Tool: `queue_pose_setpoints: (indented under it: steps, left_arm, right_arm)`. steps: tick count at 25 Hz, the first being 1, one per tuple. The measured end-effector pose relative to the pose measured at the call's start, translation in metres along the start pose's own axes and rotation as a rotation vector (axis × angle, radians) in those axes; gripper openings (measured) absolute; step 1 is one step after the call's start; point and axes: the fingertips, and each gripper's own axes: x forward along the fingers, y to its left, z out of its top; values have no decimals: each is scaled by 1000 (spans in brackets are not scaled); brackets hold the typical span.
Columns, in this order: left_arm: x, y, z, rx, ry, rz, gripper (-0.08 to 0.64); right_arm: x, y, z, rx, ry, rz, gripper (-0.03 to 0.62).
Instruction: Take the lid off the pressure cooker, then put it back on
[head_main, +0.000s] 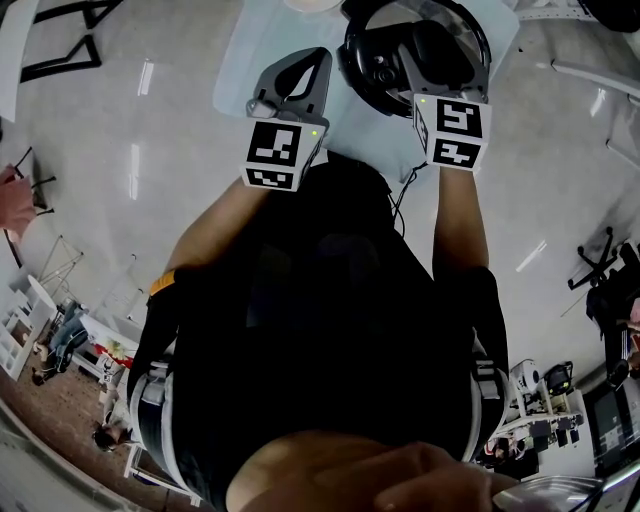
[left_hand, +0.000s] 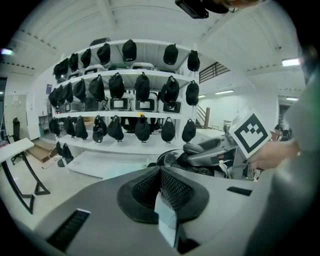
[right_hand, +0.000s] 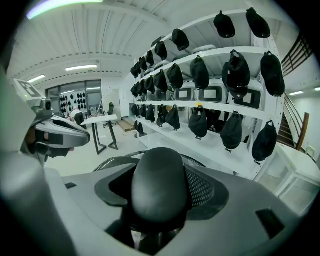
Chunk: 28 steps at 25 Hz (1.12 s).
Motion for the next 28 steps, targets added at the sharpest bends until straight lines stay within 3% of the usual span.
queue_pose_setpoints:
  steps: [12,16,28]
  left_arm:
    - [-25,11,-1,19,-24,12,8]
    - [-31,14,3,26,-32,1,8]
    - [-67,22,13,49,-97,-9,7]
  right_arm:
    - [5,16,1,-10,-2,32,304]
    - [-2,13,11,18,-32,18,298]
    - [-41,38,52,-48,-110,-10,298]
